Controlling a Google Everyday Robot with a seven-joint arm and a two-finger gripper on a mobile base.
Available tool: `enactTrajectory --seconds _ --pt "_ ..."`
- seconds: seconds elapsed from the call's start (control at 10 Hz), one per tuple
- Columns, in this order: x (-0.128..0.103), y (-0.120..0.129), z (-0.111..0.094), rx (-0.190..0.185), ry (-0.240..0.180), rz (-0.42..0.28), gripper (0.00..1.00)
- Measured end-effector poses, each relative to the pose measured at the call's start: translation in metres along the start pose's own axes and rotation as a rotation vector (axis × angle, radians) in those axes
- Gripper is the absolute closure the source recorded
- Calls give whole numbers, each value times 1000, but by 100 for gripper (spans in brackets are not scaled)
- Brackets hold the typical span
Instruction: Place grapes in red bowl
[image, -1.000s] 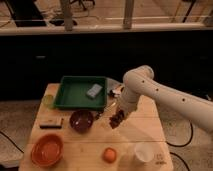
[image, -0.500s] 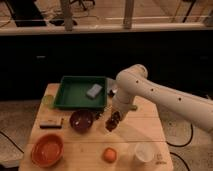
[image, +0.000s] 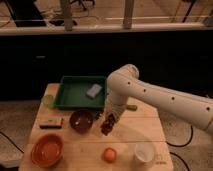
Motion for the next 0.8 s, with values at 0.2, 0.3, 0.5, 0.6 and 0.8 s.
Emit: enactTrajectory --seconds 0.2,0.3,0.5,0.6,0.8 --pt "-10 -7 -1 -8 0 -43 100" --pt "-13 -9 -1 -13 1 -55 100" --pt "-21 -23 -2 -16 5 -98 100" --pt "-24 -25 -2 -21 6 -107 100" --pt "-34 -42 -3 -31 7 -147 100"
